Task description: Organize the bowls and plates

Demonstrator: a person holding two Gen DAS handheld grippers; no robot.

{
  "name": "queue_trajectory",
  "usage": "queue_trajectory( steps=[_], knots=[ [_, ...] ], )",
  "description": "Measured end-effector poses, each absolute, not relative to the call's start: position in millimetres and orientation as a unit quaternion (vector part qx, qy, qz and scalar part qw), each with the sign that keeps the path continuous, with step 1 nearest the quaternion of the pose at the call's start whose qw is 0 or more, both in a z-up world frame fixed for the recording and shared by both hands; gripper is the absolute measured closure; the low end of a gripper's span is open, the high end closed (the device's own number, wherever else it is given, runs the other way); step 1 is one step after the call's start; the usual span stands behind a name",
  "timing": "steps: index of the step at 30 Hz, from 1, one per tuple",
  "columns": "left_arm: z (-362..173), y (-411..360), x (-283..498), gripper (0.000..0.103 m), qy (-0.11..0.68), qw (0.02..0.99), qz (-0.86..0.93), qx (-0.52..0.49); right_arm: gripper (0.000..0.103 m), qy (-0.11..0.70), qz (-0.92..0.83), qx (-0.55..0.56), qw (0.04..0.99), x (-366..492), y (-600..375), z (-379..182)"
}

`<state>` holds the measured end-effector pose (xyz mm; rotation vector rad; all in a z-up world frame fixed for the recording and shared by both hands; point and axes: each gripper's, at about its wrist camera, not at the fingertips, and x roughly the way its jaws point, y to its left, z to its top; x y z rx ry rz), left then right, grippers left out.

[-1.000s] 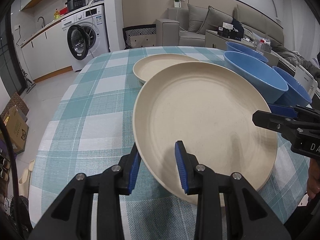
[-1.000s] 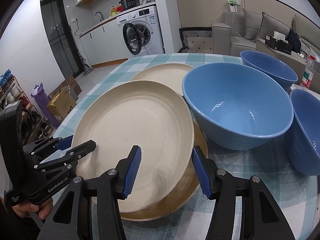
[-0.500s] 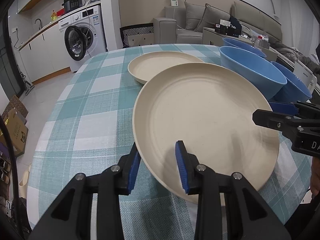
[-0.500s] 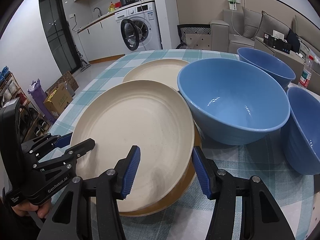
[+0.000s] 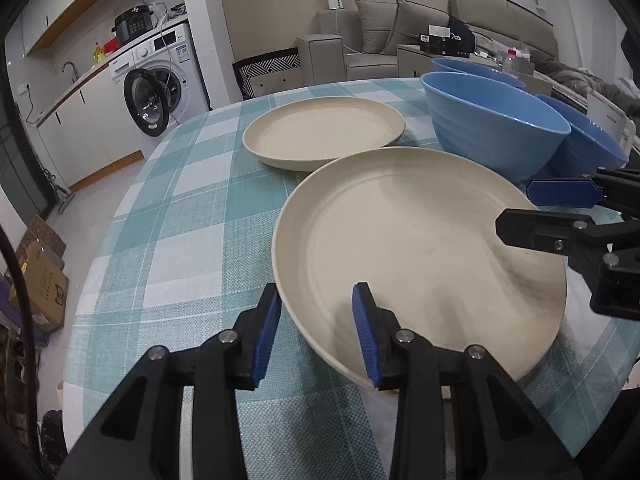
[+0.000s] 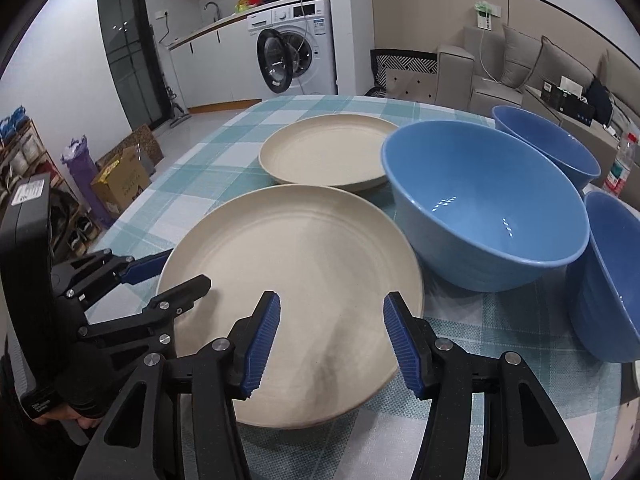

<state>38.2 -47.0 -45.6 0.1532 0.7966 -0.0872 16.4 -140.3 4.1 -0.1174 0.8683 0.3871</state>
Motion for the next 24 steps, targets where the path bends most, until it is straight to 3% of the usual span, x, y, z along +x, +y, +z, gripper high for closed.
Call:
queue_trajectory(
  steps=[3, 8, 15, 24],
  knots=[
    [-46, -46, 39, 0.064, 0.389, 0.918, -0.043, 0.072, 0.047, 0.423, 0.185, -0.056, 0.885, 18, -140, 0],
    [-46, -42, 41, 0.063, 0.396, 0.915, -0.053, 0.055, 0.035, 0.419, 0.186, -0.052, 0.887, 17, -141, 2],
    [-41, -37, 41, 0.047, 0.397, 0.915, -0.060, 0.033, 0.021, 0.413, 0.187, -0.047, 0.890, 16, -142, 5],
    [-29, -23, 39, 0.035, 0.392, 0.918, -0.061, 0.009, 0.009, 0.400, 0.187, -0.041, 0.896, 14, -144, 12]
  ],
)
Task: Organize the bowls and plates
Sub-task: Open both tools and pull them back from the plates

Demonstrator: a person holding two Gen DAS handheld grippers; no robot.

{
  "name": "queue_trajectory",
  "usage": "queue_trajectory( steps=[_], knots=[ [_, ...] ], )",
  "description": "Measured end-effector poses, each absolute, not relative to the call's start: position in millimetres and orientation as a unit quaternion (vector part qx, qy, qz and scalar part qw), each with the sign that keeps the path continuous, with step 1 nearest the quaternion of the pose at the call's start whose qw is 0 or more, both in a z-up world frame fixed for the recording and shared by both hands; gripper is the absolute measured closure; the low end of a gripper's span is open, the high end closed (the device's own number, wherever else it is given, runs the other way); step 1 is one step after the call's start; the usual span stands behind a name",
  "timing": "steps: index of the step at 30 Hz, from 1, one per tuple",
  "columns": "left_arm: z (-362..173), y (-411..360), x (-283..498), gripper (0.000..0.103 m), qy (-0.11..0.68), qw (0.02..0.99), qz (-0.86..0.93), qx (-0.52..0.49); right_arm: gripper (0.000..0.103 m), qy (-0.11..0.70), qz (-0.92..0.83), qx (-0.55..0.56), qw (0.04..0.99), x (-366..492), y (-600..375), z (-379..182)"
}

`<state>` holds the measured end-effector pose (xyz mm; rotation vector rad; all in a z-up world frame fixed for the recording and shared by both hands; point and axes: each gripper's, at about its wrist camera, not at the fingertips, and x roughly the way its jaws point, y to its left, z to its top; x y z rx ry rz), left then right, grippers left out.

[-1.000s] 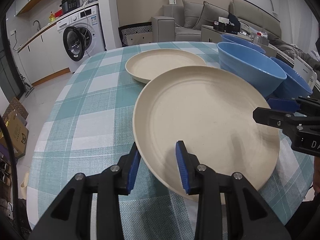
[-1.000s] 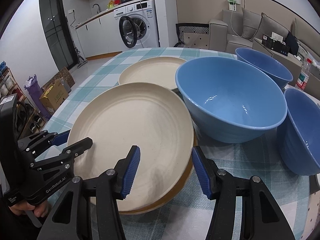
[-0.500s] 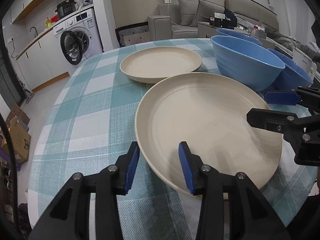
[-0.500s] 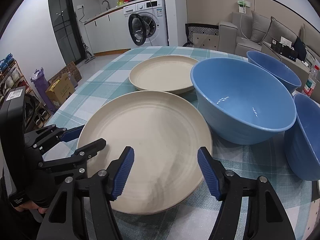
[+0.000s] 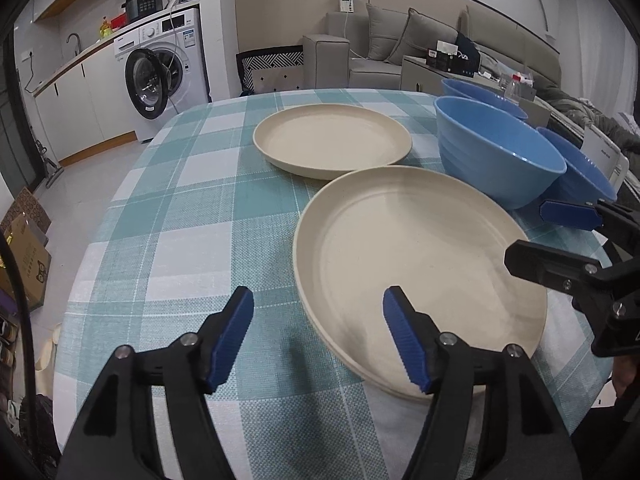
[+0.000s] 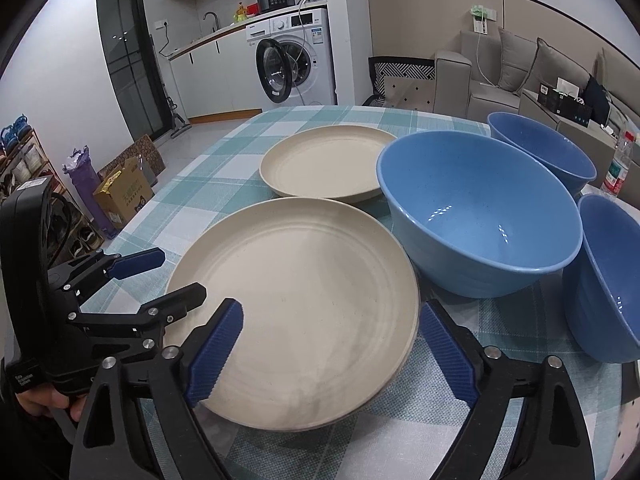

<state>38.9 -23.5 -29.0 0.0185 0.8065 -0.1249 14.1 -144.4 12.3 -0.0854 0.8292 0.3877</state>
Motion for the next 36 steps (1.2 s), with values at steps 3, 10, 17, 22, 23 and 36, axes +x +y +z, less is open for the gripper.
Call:
queue_trajectory(
  steps=[3, 10, 17, 22, 23, 36],
  knots=[
    [-21, -19, 36, 0.026, 0.381, 0.923, -0.060, 0.007, 0.002, 0.392, 0.191, -0.040, 0.899, 12, -144, 18],
    [-3, -12, 30, 0.022, 0.363, 0.930, -0.055, 0.006, 0.001, 0.372, 0.187, -0.038, 0.908, 4, -153, 38],
    [11, -14, 24, 0.021, 0.352, 0.934, -0.066, 0.006, 0.001, 0.366, 0.173, -0.060, 0.912, -9, -166, 56],
    [23, -17, 21, 0.021, 0.343, 0.936, -0.073, 0.010, 0.001, 0.360, 0.165, -0.076, 0.915, -19, -173, 77],
    [25, -17, 21, 0.021, 0.341, 0.937, -0.076, 0.009, 0.001, 0.360, 0.165, -0.078, 0.915, -21, -173, 82],
    [50, -14, 26, 0.021, 0.321, 0.943, -0.088, 0.008, 0.001, 0.362, 0.201, -0.120, 0.902, -24, -154, 117]
  ],
)
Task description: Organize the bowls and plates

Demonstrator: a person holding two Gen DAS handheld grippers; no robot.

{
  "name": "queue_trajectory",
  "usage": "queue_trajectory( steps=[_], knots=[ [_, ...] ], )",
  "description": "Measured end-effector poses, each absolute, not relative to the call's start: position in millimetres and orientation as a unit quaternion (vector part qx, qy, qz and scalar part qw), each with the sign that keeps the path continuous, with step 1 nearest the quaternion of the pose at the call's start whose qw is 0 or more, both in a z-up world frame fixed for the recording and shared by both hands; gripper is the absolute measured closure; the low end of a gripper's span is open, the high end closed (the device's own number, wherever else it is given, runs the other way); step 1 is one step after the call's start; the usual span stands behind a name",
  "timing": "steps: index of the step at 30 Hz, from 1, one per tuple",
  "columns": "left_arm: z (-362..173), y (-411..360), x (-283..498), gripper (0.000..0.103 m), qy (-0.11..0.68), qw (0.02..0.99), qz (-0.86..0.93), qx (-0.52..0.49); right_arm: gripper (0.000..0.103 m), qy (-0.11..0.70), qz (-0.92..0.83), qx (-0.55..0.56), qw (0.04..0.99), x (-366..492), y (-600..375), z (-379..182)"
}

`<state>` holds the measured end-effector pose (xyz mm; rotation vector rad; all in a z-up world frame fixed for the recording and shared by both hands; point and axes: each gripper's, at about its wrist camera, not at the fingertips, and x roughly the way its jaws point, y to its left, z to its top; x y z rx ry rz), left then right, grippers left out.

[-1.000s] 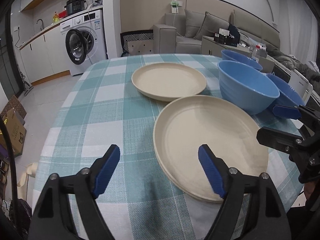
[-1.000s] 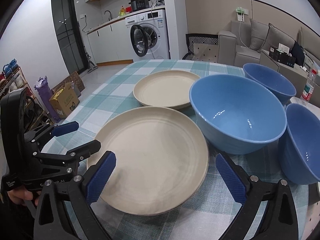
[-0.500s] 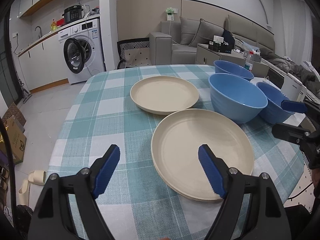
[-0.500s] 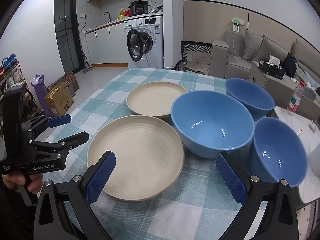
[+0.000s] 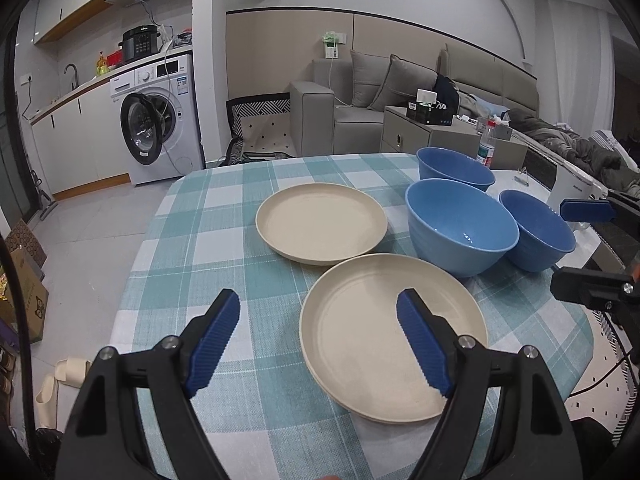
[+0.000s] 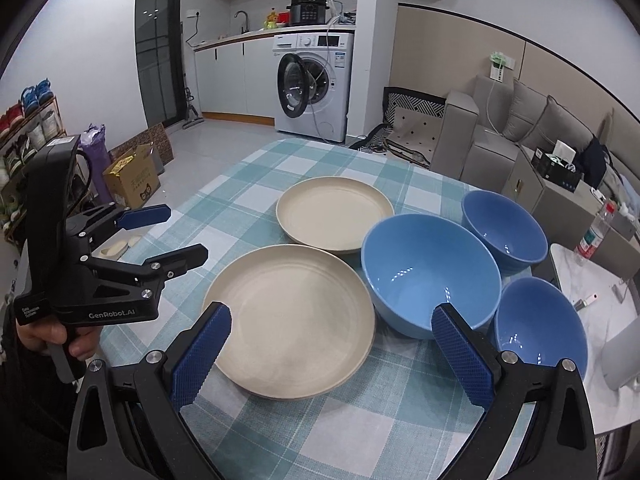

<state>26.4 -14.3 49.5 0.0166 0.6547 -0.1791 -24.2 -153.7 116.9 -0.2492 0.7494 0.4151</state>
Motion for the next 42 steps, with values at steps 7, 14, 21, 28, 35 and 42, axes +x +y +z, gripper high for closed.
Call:
queue_trajectory(
  steps=[7, 14, 21, 28, 35, 42],
  knots=[
    [42, -8, 40, 0.021, 0.332, 0.940, -0.077, -0.001, 0.001, 0.372, 0.206, -0.118, 0.897, -6, -148, 111],
    [33, 1, 51, 0.021, 0.343, 0.937, -0.066, -0.015, 0.001, 0.386, 0.203, -0.116, 0.892, 0, -150, 101],
    [30, -3, 50, 0.021, 0.343, 0.936, -0.074, -0.013, 0.001, 0.389, 0.181, -0.113, 0.896, -15, -170, 96],
    [35, -16, 45, 0.021, 0.340, 0.936, -0.092, -0.007, 0.001, 0.410, 0.135, -0.092, 0.897, -38, -217, 78],
    [41, -30, 38, 0.021, 0.334, 0.936, -0.109, -0.002, 0.001, 0.419, 0.079, -0.071, 0.902, -73, -273, 70],
    [54, -39, 28, 0.021, 0.319, 0.940, -0.117, 0.008, 0.001, 0.391, 0.038, -0.064, 0.917, -99, -310, 101]
  ],
)
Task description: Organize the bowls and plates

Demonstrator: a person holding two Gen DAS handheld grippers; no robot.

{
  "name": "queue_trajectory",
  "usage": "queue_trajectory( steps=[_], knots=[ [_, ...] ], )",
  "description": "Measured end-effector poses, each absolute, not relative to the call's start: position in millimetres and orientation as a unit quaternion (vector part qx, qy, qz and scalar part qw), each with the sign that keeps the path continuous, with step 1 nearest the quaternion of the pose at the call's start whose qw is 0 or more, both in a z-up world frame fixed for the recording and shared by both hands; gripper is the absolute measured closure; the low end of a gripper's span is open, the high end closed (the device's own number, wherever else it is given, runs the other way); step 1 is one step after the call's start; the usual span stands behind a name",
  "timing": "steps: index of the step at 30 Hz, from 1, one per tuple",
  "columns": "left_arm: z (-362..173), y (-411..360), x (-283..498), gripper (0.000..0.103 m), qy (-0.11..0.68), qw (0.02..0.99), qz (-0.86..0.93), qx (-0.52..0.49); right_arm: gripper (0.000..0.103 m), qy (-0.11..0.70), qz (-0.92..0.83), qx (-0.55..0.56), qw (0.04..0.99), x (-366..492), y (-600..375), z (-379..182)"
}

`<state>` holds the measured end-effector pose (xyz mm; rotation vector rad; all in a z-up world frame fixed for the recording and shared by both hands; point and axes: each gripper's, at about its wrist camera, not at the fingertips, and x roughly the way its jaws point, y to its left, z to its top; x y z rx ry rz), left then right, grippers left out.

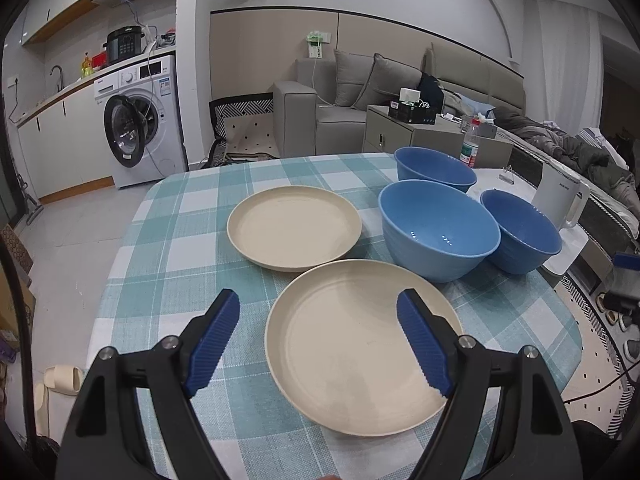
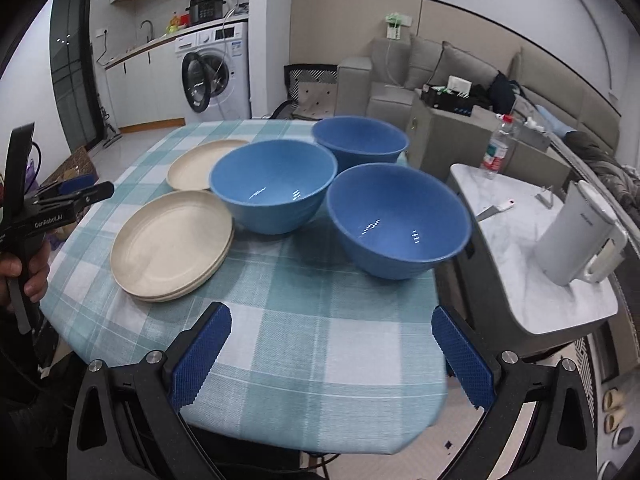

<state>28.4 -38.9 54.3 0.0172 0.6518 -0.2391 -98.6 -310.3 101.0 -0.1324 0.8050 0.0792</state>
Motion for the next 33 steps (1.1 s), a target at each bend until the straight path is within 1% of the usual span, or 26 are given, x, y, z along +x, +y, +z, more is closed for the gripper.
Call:
queue_trajectory(
  steps=[7, 13, 18, 26, 33],
  knots=[
    [67, -40, 24, 0.021, 0.309, 0.944, -0.112, 0.011, 0.001, 0.365, 0.040, -0.060, 0.928, -105, -318, 127],
    [70, -43, 23, 0.021, 0.307, 0.945, -0.113, 0.012, 0.001, 0.361, 0.043, -0.079, 0.928, -109, -311, 132],
    [67, -49, 29, 0.021, 0.311, 0.944, -0.112, 0.016, 0.001, 0.360, 0.017, -0.073, 0.930, -111, -335, 133],
    [60, -64, 41, 0.021, 0.323, 0.939, -0.113, 0.025, 0.001, 0.368, -0.018, -0.061, 0.928, -110, -382, 120],
    [51, -77, 47, 0.021, 0.333, 0.936, -0.114, 0.034, 0.001, 0.395, -0.031, -0.077, 0.915, -96, -402, 83]
  ],
)
